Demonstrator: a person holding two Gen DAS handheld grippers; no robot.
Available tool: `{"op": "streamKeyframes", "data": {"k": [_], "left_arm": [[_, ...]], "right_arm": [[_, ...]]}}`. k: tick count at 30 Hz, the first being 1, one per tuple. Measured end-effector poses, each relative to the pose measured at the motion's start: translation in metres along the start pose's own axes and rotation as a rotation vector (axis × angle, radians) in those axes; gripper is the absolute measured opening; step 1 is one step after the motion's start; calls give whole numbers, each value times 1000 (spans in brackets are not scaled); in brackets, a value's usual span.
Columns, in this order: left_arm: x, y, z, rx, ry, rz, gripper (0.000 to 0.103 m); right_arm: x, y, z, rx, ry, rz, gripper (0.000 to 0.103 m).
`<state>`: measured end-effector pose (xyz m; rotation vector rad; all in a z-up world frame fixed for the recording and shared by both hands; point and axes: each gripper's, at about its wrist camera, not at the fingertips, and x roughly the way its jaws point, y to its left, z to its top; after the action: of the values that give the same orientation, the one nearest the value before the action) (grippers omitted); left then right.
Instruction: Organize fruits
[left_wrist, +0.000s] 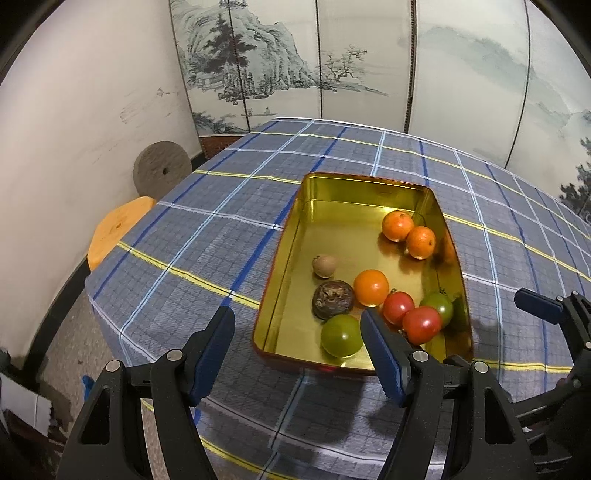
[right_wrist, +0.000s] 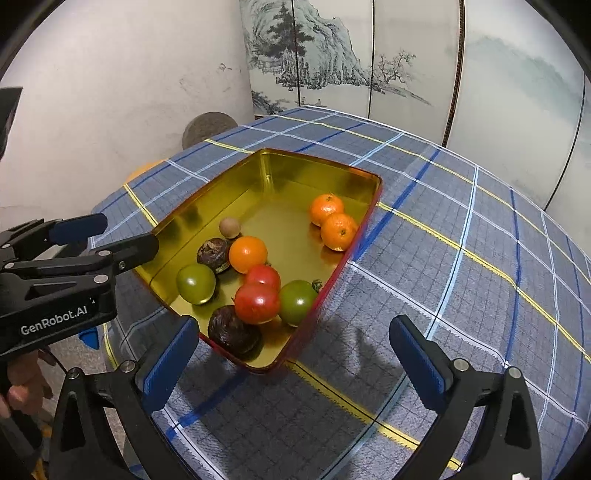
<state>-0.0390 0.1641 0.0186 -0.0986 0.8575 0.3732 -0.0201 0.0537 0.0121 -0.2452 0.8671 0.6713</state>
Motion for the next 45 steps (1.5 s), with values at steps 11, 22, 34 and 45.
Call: {"op": "streamKeyframes", "data": {"k": [11,22,34,45], "left_arm": [[0,-7,-1,14,3,-6,71],[2,-10,-1,19,7,-7,71],[4,-14,-2,22,10,-11,71],[4,-14,-3,24,11,-20,71]], "right_arm": [[0,-3,-5,3,4,-25,102],[2,-4,-7,1,15,-24,102],[4,-6,-10,3,21,-26,102],[4,-5,-10,3,23,-27,102]]}}
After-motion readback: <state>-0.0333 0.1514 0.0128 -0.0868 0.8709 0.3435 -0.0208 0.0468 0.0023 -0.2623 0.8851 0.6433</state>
